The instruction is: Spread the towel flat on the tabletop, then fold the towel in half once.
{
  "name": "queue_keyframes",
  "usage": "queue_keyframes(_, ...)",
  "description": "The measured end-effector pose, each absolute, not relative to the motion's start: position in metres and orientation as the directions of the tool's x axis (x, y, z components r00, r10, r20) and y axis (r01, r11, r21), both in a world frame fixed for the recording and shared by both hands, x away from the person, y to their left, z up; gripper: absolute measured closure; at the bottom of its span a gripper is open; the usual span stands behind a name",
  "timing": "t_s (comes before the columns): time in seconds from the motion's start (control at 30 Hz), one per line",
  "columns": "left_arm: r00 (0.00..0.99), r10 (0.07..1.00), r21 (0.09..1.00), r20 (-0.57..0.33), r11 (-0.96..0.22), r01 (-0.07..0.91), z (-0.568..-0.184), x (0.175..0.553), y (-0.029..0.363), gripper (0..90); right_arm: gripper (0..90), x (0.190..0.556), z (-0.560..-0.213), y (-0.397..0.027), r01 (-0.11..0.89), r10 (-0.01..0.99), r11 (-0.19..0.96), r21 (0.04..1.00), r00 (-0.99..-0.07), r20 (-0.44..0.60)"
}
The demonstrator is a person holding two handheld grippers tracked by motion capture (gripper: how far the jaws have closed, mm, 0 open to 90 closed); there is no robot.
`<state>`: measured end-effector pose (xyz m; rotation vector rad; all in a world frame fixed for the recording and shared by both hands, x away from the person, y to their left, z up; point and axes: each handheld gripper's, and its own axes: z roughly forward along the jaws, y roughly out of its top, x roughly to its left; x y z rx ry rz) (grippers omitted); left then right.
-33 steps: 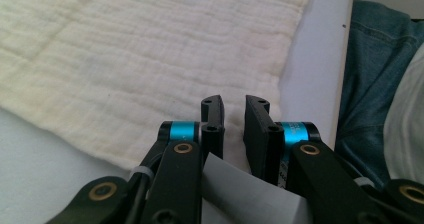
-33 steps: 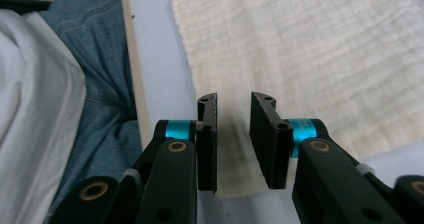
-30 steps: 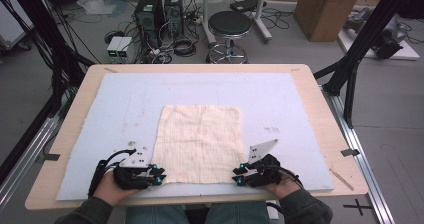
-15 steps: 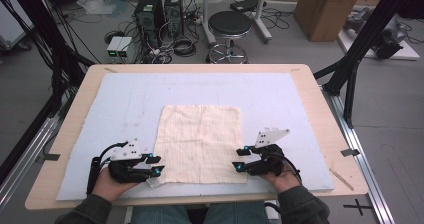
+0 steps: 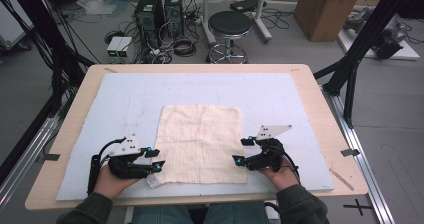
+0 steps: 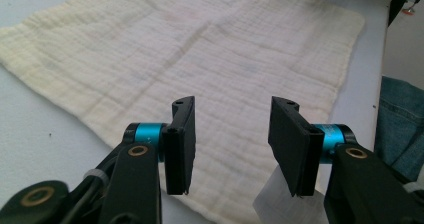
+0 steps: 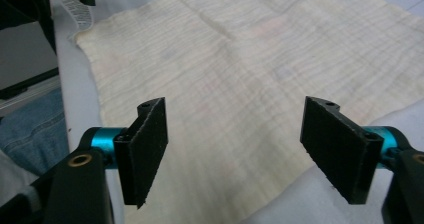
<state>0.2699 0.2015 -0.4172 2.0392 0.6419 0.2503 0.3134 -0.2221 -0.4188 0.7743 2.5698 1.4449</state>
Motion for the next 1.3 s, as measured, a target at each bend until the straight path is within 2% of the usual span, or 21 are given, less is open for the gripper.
queue_keyframes(0.67, 0.832, 0.551, 0.845, -0.064, -0.414, 0.340, -0.4160, 0.2720, 0.1986, 46.4, 19.9, 0.3150, -0.4157, -0.2213, 0.376, 0.498, 0.405, 0.833, -0.855, 0.144)
queue_keyframes(1.3, 0.825, 0.561, 0.841, -0.068, -0.413, 0.349, -0.4169, 0.2733, 0.1975, 43.9, 19.7, 0.3152, -0.4153, -0.2201, 0.378, 0.496, 0.409, 0.830, -0.856, 0.145)
